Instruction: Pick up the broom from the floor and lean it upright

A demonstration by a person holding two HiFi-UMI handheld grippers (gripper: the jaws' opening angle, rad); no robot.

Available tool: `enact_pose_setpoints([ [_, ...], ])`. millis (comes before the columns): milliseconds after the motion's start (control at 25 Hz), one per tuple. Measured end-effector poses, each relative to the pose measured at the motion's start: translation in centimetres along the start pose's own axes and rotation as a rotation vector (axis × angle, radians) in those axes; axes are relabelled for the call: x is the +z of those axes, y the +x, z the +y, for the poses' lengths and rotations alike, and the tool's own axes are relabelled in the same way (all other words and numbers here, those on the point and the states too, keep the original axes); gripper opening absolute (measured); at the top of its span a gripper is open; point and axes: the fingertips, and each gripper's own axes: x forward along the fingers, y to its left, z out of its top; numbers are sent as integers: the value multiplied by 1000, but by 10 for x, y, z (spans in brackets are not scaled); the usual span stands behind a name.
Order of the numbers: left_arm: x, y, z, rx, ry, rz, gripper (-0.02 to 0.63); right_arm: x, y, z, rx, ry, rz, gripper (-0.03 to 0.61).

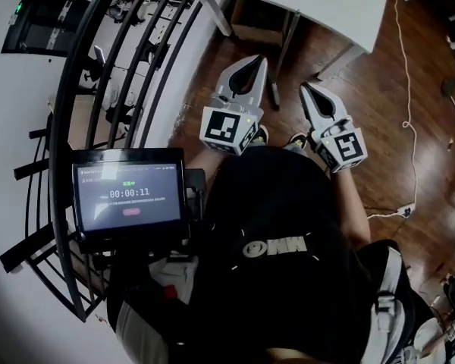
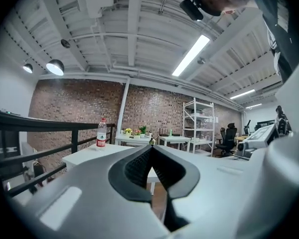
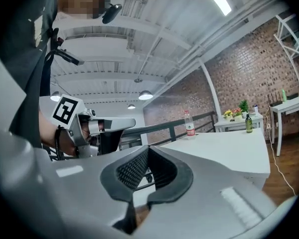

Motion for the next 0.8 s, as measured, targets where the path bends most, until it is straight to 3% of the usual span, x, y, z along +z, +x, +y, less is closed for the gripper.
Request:
enact_pose_setpoints([
  [200, -14, 3, -9, -34, 21, 29, 18, 4, 13, -7, 15, 10, -18, 3],
  [480, -23, 1, -16, -101, 2, 17, 18, 8, 13, -21, -101, 56, -57, -6],
  [680, -43, 9, 12, -118, -17, 35, 18, -17, 46, -21, -78, 26, -40, -2],
  [800, -47, 19, 15, -86, -20, 63, 18, -23, 57, -21, -4, 28, 8, 9],
])
